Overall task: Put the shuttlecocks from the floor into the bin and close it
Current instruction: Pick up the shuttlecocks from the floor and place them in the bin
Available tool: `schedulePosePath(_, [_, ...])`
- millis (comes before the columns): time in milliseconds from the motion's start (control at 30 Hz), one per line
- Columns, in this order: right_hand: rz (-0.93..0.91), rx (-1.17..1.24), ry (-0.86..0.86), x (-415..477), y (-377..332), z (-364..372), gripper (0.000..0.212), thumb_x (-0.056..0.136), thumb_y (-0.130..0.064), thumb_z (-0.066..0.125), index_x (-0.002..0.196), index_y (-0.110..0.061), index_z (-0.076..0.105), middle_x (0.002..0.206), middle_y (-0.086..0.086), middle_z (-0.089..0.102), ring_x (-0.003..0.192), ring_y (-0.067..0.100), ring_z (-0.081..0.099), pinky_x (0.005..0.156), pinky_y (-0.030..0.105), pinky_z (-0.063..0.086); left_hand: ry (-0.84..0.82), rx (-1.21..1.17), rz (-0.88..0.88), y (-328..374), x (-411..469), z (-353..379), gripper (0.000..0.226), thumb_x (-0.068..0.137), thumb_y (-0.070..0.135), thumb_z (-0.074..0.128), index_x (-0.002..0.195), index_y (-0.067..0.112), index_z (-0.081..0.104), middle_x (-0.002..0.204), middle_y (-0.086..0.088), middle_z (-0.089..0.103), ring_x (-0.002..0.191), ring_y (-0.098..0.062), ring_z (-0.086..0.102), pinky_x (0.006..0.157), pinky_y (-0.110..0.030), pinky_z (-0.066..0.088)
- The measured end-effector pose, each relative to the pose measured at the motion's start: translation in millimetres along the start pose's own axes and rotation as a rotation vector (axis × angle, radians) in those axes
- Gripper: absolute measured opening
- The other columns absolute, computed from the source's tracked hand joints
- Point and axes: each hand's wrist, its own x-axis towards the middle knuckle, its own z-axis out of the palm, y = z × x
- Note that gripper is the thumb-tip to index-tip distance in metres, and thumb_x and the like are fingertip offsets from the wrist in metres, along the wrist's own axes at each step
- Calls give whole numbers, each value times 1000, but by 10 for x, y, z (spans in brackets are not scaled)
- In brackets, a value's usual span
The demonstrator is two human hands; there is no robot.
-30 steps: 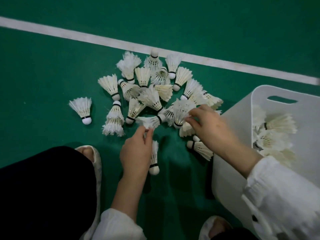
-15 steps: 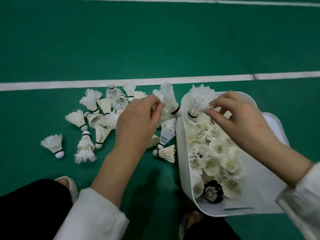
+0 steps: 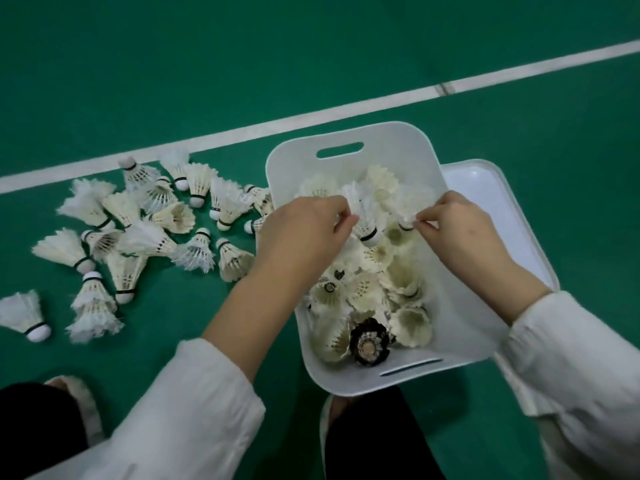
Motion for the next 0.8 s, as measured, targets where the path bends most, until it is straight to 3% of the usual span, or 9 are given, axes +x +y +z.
schedulePosePath(167, [-5,-102,-104,119,86,387,20,88,-13,56,93,-2,71,100,16,59,92,35,60,75,30,42,-23,-9,-14,-5,-26,108,28,94,43,42,98,24,63,85,2,67,77,-20,59,65,-34,49])
schedulePosePath(333, [43,-97,-187,145,90,563,21,86,1,53,100,1,67,100,15,56,94,35,62,76,31,47,-50,-40,-9,-40,-47,147,27,95,41,43,97,20,61,83,0,66,74,-20,57,65,-33,47])
schedulePosePath(433, [19,-88,-158,64,87,384,37,85,0,51,121,-5,58,117,16,51,104,36,57,89,38,48,-59,-61,-11,-62,-72,167,27,95,40,45,98,20,62,84,1,65,73,-16,54,64,-30,41])
schedulePosePath(533, [-132,95,0,-137,-47,68,48,90,-11,54,136,-21,42,115,2,51,97,23,57,87,36,48,-59,-86,0,-49,-97,187,27,94,40,46,96,18,62,85,0,64,75,-17,56,64,-30,42])
schedulePosePath(600, [-255,272,-121,-263,-184,-101,55,90,-19,58,138,-34,36,108,-8,49,86,14,58,84,30,46,-71,-113,7,-20,-104,192,27,94,40,46,97,18,62,83,-1,63,74,-18,56,64,-31,44])
schedulePosePath(700, [-308,336,-242,-279,-251,-69,38,88,-24,62,124,-31,53,104,-8,51,82,15,60,86,33,48,-117,-122,27,31,-109,203,27,93,39,48,98,17,63,78,1,62,71,-17,55,61,-29,40])
schedulePosePath(800, [-267,356,-128,-179,-243,-33,11,87,-19,63,96,-15,67,93,-2,55,84,19,58,85,39,46,-156,-135,51,59,-162,209,30,93,42,47,105,19,62,75,3,60,69,-15,56,64,-30,45])
